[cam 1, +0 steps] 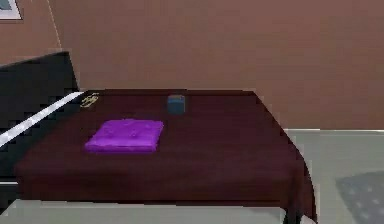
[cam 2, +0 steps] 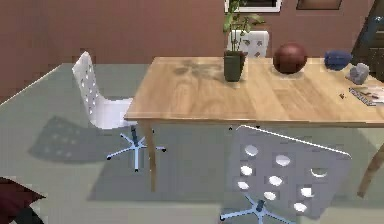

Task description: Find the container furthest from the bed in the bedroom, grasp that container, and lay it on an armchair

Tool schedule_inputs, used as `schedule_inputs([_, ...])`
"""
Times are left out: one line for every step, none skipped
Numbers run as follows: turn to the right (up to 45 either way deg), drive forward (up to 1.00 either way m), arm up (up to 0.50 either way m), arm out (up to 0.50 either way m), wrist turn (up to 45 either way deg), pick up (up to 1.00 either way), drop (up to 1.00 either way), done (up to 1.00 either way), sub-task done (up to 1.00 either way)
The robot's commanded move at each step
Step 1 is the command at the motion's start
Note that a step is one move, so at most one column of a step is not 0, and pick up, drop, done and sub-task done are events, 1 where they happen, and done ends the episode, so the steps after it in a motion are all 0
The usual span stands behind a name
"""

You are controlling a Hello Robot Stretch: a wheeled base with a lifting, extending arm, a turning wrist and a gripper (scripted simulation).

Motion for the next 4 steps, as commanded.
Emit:
schedule_inputs([42.0, 0.0, 0.0, 0.0, 0.0, 0.0, 0.0, 0.0, 0.0])
schedule_inputs([0.0, 0.45, 0.0, 0.0, 0.0, 0.0, 0.0, 0.0, 0.0])
schedule_inputs([-45.0, 0.0, 0.0, 0.0, 0.0, 0.0, 0.0, 0.0, 0.0])
schedule_inputs([-45.0, 0.0, 0.0, 0.0, 0.0, 0.0, 0.0, 0.0, 0.0])
